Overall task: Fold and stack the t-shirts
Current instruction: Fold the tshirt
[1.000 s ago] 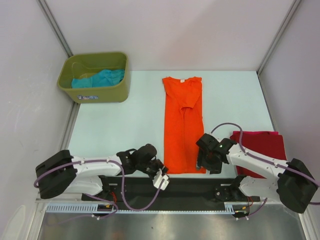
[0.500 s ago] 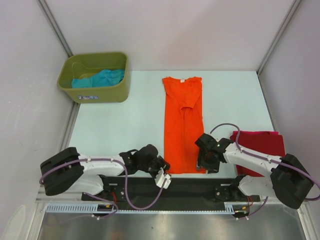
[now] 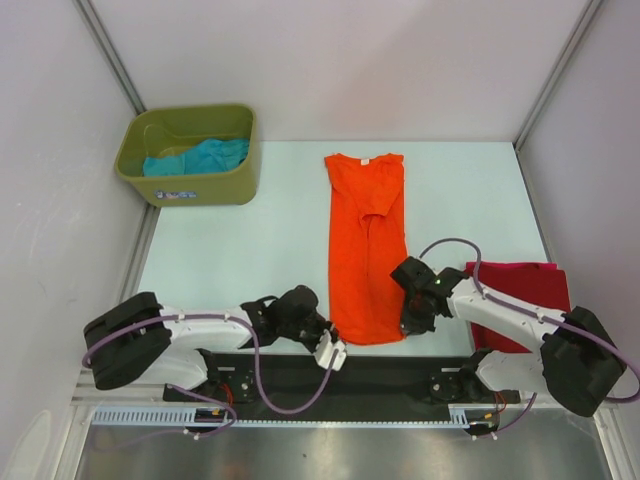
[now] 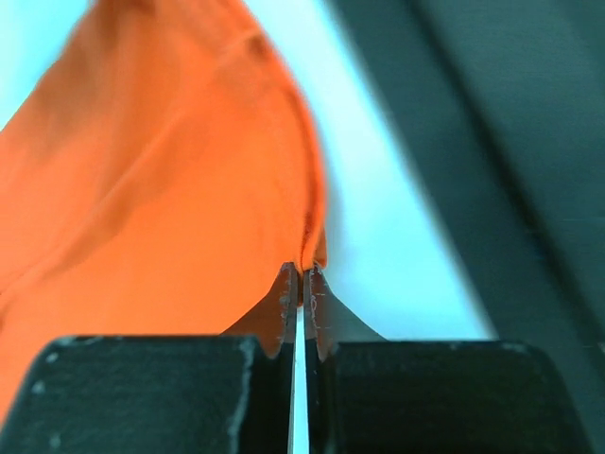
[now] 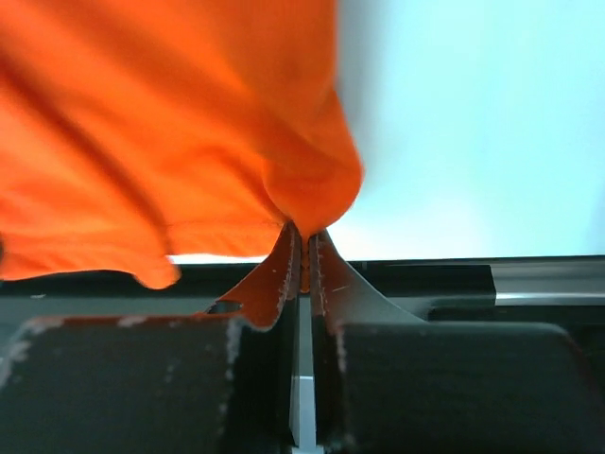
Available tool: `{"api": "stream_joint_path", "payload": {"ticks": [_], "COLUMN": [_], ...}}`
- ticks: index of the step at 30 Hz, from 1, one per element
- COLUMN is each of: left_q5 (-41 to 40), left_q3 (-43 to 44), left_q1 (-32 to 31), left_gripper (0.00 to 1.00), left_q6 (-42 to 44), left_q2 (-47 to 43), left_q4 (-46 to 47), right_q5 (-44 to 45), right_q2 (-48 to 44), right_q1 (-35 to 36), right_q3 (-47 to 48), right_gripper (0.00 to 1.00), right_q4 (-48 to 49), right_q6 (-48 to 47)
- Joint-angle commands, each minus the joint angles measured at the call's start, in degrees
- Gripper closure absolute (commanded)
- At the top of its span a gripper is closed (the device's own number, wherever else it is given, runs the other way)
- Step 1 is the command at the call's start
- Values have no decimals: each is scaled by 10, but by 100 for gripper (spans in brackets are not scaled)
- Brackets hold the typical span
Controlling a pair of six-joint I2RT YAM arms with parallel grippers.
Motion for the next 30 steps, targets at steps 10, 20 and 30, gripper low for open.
{"api": "stream_joint_path", "payload": {"ticks": [10, 20, 30], "left_q5": [66, 46, 45], "left_q3": [227, 374, 482], "left_q1": [204, 276, 324], "left_gripper": [100, 100, 100], "left_q6": [-121, -193, -244], "left_q2": [55, 211, 321], "left_q4": [-114, -61, -37], "right_q5": [-18, -69, -103], "right_q2": [93, 304, 444], "right_q1": [-168, -254, -283], "right_q3": [216, 407, 547], "right_gripper": [100, 100, 100], "right_q4": [10, 45, 49], "right_q6": [-166, -249, -257]}}
